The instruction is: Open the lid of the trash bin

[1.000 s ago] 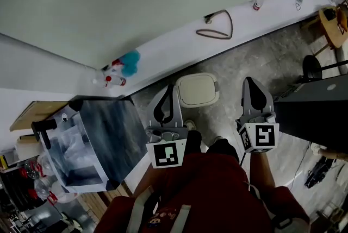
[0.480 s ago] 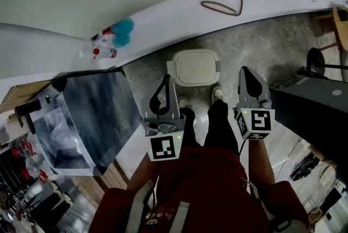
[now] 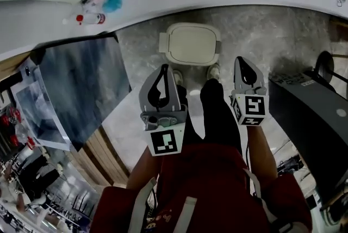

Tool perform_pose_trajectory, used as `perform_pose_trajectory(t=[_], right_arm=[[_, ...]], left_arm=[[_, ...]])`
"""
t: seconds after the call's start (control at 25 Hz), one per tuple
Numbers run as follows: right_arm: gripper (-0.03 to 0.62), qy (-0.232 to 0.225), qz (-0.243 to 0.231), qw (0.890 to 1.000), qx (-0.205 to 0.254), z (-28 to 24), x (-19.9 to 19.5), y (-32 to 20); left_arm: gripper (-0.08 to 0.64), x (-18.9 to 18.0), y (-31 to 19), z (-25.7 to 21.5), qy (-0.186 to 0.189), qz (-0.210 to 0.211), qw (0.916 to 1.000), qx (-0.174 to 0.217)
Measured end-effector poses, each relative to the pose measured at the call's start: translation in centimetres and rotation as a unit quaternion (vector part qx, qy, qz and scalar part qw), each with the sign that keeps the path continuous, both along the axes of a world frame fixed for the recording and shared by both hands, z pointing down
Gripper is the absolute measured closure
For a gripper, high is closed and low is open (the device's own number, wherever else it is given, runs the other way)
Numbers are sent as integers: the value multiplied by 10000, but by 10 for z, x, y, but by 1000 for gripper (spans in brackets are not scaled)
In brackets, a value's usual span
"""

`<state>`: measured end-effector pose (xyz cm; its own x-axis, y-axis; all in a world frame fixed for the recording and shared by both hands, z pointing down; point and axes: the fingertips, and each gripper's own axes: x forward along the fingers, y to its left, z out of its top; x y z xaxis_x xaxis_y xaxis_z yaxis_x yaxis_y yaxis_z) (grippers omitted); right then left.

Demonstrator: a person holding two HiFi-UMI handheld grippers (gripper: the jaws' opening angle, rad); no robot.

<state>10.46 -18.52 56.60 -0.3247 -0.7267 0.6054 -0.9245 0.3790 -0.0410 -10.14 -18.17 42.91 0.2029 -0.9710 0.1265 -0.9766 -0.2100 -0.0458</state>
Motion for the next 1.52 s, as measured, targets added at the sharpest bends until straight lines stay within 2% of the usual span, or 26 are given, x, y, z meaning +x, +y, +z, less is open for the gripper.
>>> perform_pose_trajectory(t=[0.2, 0.44, 0.72, 0.88, 1.04, 1.36, 1.52], right_arm=[[588, -54, -290, 9978, -600, 74, 10, 4], [575, 33, -738, 9918, -1045, 151, 11, 3], [551, -52, -978, 9811, -1671, 215, 19, 9], [510, -17, -1055, 9740, -2004, 250, 17, 8], [471, -79, -943, 9693, -2268, 276, 19, 7], [462, -65, -780, 9624, -2601, 305, 24, 4], [462, -14, -780, 9603, -2679, 313, 23, 2]], left_arm=[[554, 3, 14, 54, -48, -467, 9980, -419], [554, 7, 30, 121, -129, -835, 9925, -883], [554, 22, 53, 168, -43, -1423, 9820, -1240], [554, 17, 66, 196, 41, -1647, 9757, -1446], [554, 13, 76, 222, 15, -1798, 9704, -1611], [554, 4, 88, 255, 143, -2061, 9593, -1924], [554, 3, 88, 262, 158, -2073, 9574, -2005]])
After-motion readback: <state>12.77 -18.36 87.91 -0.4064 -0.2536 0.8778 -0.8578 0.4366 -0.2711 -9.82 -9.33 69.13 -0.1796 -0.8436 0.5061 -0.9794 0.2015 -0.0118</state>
